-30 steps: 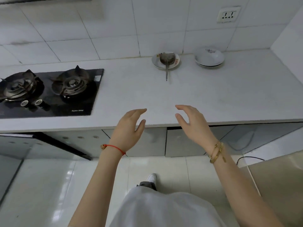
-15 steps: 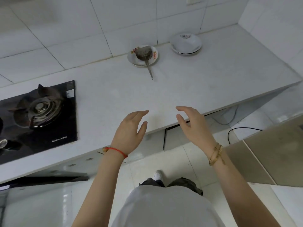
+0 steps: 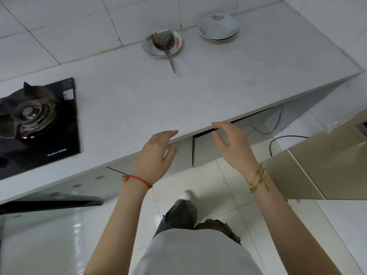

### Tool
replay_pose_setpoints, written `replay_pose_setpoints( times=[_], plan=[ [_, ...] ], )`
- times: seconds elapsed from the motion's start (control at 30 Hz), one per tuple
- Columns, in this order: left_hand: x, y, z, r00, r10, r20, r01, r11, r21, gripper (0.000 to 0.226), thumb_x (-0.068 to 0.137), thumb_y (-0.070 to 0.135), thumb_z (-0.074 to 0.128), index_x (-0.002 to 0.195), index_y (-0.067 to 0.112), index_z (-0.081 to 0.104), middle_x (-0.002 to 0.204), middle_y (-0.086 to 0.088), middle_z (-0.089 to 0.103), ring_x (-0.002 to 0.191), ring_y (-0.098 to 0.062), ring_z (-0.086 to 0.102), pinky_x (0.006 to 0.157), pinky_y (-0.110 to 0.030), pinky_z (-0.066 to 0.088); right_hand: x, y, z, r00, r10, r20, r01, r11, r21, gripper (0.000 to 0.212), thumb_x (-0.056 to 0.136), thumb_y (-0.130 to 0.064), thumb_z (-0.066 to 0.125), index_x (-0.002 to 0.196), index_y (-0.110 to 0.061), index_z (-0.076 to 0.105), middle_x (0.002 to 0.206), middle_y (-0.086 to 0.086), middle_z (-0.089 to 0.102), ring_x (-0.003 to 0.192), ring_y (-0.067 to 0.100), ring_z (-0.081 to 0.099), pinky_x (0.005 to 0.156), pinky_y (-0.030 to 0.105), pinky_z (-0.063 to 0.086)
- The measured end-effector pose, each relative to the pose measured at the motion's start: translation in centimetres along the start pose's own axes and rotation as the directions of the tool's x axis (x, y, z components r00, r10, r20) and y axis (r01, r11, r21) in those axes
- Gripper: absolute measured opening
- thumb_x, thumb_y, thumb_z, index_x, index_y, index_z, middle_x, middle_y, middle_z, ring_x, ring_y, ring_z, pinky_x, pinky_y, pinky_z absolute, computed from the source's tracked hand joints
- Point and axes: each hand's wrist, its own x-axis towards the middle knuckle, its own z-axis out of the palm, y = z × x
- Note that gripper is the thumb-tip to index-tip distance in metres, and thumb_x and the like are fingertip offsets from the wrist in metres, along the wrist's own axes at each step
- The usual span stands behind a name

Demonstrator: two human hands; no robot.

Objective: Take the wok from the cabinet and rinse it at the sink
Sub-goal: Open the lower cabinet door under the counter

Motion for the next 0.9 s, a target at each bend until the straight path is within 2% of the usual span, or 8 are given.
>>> replay_pose_setpoints(
  times=[0.17, 0.33, 0.53, 0.6, 0.73, 0.83, 0.9],
  plan=[
    [-0.9, -3.1, 5.1, 1.000, 0.004, -0.004, -0.004, 1.000, -0.014, 0.039, 0.099, 0.020, 0.048, 0.138, 0.020, 0.050, 0.133, 0.000, 0.058, 0.128, -0.015, 0.047, 0.104, -0.018, 0.033, -0.6, 4.2, 3.5, 0.999, -0.029, -0.025, 0.028, 0.999, -0.041, 0.034, 0.100, -0.027, 0.048, 0.129, -0.014, 0.058, 0.124, -0.003, 0.062, 0.118, 0.009, 0.053, 0.099, 0.017, 0.037],
    [-0.4, -7.8, 12.3, 0.999, 0.029, -0.024, -0.029, 0.999, 0.015, 0.040, 0.098, 0.018, 0.049, 0.138, 0.017, 0.050, 0.131, -0.001, 0.060, 0.122, -0.019, 0.053, 0.099, -0.022, 0.039, -0.5, 10.3, 8.5, 0.992, -0.079, -0.098, 0.073, 0.995, -0.062, 0.032, 0.099, -0.025, 0.050, 0.126, -0.012, 0.060, 0.123, -0.001, 0.064, 0.118, 0.014, 0.055, 0.103, 0.030, 0.044],
    [1.0, -13.2, 20.9, 0.995, 0.067, -0.079, -0.066, 0.998, 0.026, 0.039, 0.097, 0.015, 0.050, 0.136, 0.014, 0.051, 0.134, -0.003, 0.057, 0.125, -0.021, 0.051, 0.103, -0.020, 0.035, 0.2, 17.1, 14.6, 0.964, -0.150, -0.218, 0.142, 0.988, -0.053, 0.026, 0.097, -0.020, 0.054, 0.117, -0.008, 0.065, 0.110, 0.003, 0.069, 0.105, 0.016, 0.063, 0.096, 0.037, 0.050],
    [1.4, -14.8, 23.6, 0.990, 0.092, -0.105, -0.091, 0.996, 0.014, 0.039, 0.097, 0.014, 0.051, 0.136, 0.014, 0.051, 0.135, -0.003, 0.055, 0.126, -0.020, 0.050, 0.104, -0.019, 0.035, 0.7, 19.0, 16.6, 0.956, -0.168, -0.242, 0.160, 0.986, -0.050, 0.026, 0.096, -0.020, 0.055, 0.116, -0.007, 0.065, 0.105, 0.003, 0.070, 0.099, 0.016, 0.063, 0.092, 0.036, 0.051],
    [2.6, -18.0, 28.7, 0.979, 0.147, -0.144, -0.146, 0.989, 0.021, 0.040, 0.097, 0.017, 0.050, 0.137, 0.017, 0.049, 0.133, -0.001, 0.053, 0.121, -0.019, 0.053, 0.098, -0.035, 0.047, 1.7, 22.3, 20.3, 0.930, -0.221, -0.293, 0.218, 0.975, -0.044, 0.025, 0.096, -0.020, 0.055, 0.114, -0.007, 0.066, 0.100, 0.002, 0.070, 0.092, 0.015, 0.063, 0.089, 0.031, 0.050],
    [3.2, -20.2, 31.7, 0.965, 0.186, -0.183, -0.184, 0.982, 0.027, 0.043, 0.097, 0.019, 0.049, 0.139, 0.020, 0.046, 0.127, 0.001, 0.055, 0.116, -0.019, 0.055, 0.093, -0.037, 0.049, 2.1, 24.3, 22.4, 0.900, -0.269, -0.342, 0.267, 0.962, -0.055, 0.024, 0.096, -0.020, 0.055, 0.114, -0.009, 0.066, 0.100, 0.001, 0.069, 0.091, 0.012, 0.062, 0.088, 0.023, 0.048],
    [3.7, -21.3, 33.3, 0.953, 0.212, -0.216, -0.208, 0.977, 0.042, 0.042, 0.096, 0.021, 0.048, 0.139, 0.019, 0.047, 0.124, 0.000, 0.056, 0.114, -0.020, 0.056, 0.092, -0.037, 0.049, 2.3, 25.6, 23.6, 0.876, -0.305, -0.375, 0.305, 0.950, -0.060, 0.024, 0.096, -0.020, 0.055, 0.113, -0.008, 0.066, 0.099, 0.002, 0.069, 0.091, 0.012, 0.063, 0.087, 0.023, 0.048]
  ],
)
